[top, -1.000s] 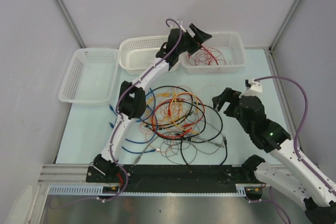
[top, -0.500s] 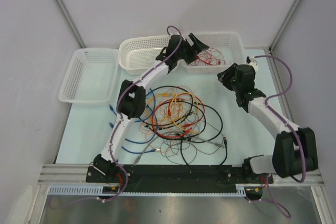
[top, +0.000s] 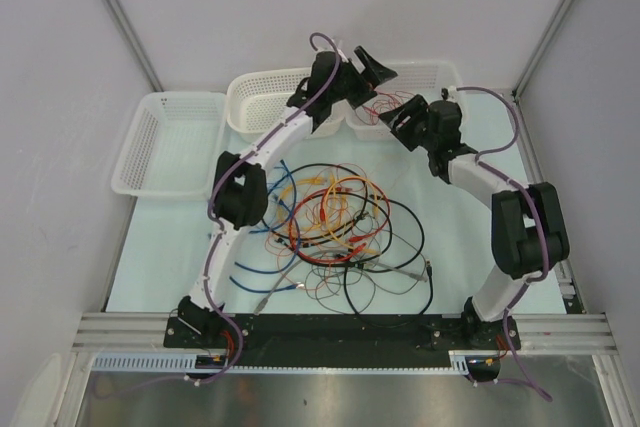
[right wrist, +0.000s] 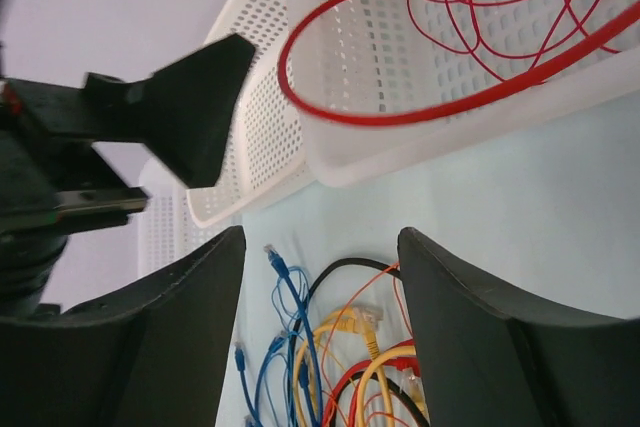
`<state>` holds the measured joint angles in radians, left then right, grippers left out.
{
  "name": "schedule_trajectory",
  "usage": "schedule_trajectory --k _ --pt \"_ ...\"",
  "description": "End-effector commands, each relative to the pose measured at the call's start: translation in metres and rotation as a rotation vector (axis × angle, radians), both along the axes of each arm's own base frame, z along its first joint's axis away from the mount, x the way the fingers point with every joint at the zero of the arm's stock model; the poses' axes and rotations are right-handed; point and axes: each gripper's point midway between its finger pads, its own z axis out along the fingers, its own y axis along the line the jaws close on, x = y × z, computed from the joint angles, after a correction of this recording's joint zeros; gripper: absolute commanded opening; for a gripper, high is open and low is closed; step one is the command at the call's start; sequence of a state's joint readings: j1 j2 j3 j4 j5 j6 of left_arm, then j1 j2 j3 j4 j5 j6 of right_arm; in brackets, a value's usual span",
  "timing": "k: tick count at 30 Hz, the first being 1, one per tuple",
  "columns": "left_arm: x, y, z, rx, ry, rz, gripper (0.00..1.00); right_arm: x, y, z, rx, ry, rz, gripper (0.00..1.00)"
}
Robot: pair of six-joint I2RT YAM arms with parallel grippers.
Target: Untangle the cables
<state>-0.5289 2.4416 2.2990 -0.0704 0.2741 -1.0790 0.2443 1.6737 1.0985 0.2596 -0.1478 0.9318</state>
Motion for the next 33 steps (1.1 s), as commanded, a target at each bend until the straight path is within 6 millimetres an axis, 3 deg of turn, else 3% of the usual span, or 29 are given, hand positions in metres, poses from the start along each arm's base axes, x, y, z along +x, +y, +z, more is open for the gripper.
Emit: schedule_trajectory --k 1,7,11,13,15,16,17,18,19,20,21,22,23,24,25,26,27,29,30,33 --pt "-0.008 0.014 0.060 -0.019 -0.121 -0.004 0.99 0.022 0.010 0.021 0.102 -0.063 0.037 0.68" --pt "-0.011 0.019 0.075 -0.008 -0.151 -0.001 0.99 0.052 -0.002 0.016 0.166 -0.048 0.032 0.63" --pt "-0.023 0.025 0.087 0.029 -0.162 -0.017 1.00 0.063 -0.013 0.033 0.167 -0.096 0.000 0.62" --pt "-0.037 0.034 0.101 0.042 -0.196 -0.010 1.00 0.063 -0.020 0.046 0.155 -0.130 -0.019 0.62" --pt "-0.045 0.045 0.097 0.086 -0.211 0.028 1.00 0.055 -0.023 0.075 0.146 -0.185 -0.025 0.63" --pt "-0.057 0.055 0.122 0.092 -0.253 0.050 1.00 0.051 -0.024 0.080 0.123 -0.192 -0.031 0.63" --pt "-0.064 0.063 0.129 0.123 -0.268 0.073 1.00 0.039 -0.022 0.106 0.108 -0.239 -0.024 0.64" --pt "-0.075 0.069 0.113 0.223 -0.247 0.083 1.00 0.033 -0.022 0.114 0.086 -0.248 -0.027 0.67" --pt "-0.083 0.088 0.130 0.274 -0.268 0.166 1.00 0.025 -0.026 0.113 0.019 -0.235 -0.047 0.69" --pt "-0.088 0.100 0.128 0.337 -0.261 0.222 1.00 0.015 -0.019 0.116 -0.013 -0.232 -0.038 0.70" --pt "-0.101 0.104 0.101 0.438 -0.231 0.210 1.00 -0.001 -0.017 0.136 -0.033 -0.263 -0.037 0.73" --pt "-0.108 0.114 0.098 0.480 -0.228 0.241 1.00 -0.009 -0.019 0.128 -0.084 -0.224 -0.055 0.74" --pt "-0.122 0.122 0.107 0.480 -0.239 0.245 1.00 -0.017 -0.017 0.125 -0.142 -0.220 -0.044 0.75" --pt "-0.134 0.127 0.075 0.529 -0.190 0.219 1.00 -0.035 -0.006 0.136 -0.166 -0.242 -0.017 0.75" --pt "-0.142 0.132 0.065 0.539 -0.168 0.212 1.00 -0.045 -0.009 0.123 -0.216 -0.190 -0.032 0.75" --pt "-0.156 0.140 0.068 0.528 -0.163 0.212 1.00 -0.055 -0.006 0.122 -0.253 -0.194 -0.014 0.75" --pt "-0.168 0.149 0.033 0.575 -0.097 0.192 1.00 -0.069 0.005 0.113 -0.278 -0.180 0.019 0.76" --pt "-0.188 0.162 0.026 0.580 -0.078 0.184 1.00 -0.094 0.002 0.117 -0.332 -0.194 0.014 0.76" --pt "-0.204 0.169 -0.005 0.618 -0.017 0.157 0.99 -0.114 0.009 0.117 -0.344 -0.209 0.043 0.76" --pt "-0.237 0.192 -0.032 0.642 0.030 0.166 1.00 -0.137 -0.002 0.101 -0.465 -0.181 -0.006 0.78"
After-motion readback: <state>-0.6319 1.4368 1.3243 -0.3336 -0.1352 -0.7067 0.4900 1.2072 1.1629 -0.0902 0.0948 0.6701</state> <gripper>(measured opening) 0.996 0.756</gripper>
